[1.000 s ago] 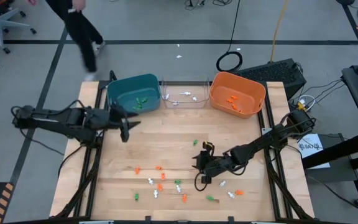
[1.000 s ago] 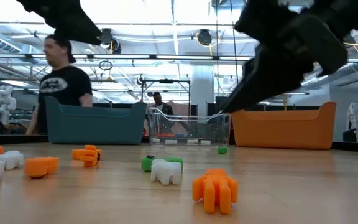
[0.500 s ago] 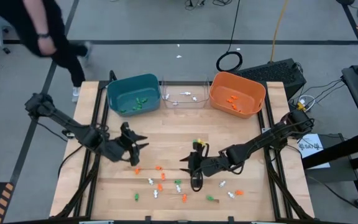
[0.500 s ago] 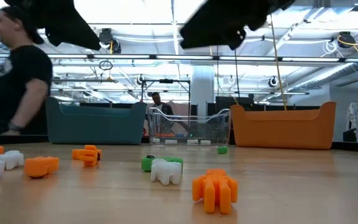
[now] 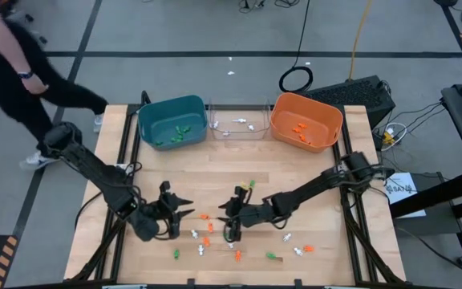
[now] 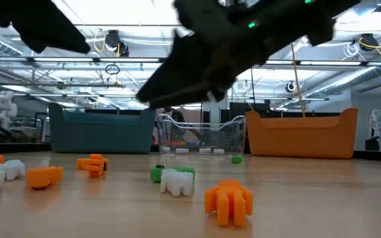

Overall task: Sort Halloween decoration
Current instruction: Put the orange skeleton toy into the orange bin, then put the white skeleton toy into the transparent bin

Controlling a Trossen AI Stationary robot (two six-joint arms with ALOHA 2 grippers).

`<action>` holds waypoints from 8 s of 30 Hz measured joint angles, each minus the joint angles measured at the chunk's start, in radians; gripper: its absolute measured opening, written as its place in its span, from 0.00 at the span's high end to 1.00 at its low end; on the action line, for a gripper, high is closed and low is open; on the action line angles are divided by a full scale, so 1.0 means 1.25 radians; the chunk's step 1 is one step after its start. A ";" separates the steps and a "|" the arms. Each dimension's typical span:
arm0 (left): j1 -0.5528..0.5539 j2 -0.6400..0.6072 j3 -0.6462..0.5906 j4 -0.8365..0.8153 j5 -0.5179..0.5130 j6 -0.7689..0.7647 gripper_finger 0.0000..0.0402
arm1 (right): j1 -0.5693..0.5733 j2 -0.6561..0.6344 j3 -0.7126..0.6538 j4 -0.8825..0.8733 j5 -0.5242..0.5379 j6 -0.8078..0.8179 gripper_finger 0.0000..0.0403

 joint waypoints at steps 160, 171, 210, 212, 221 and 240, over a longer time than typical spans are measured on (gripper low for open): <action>0.130 0.015 -0.001 0.139 0.012 0.248 0.71 | -0.091 -0.613 0.155 -1.116 0.210 -0.150 0.99; 0.130 0.015 -0.001 0.138 0.012 0.248 0.71 | -0.385 -0.728 0.155 -1.107 0.051 -0.234 0.99; 0.130 0.015 -0.001 0.148 0.029 0.250 0.71 | -0.865 -0.795 -0.488 -0.525 -0.127 -0.278 0.99; 0.130 0.015 -0.001 0.148 0.029 0.250 0.71 | -0.874 -0.782 -0.488 -0.525 -0.127 -0.277 0.99; 0.130 0.015 -0.001 0.150 0.029 0.250 0.71 | -0.885 -0.714 -0.489 -0.525 -0.065 -0.251 0.90; 0.128 0.033 -0.001 0.153 0.137 0.252 0.71 | -0.691 -0.959 -0.368 -0.660 -0.193 -0.070 0.59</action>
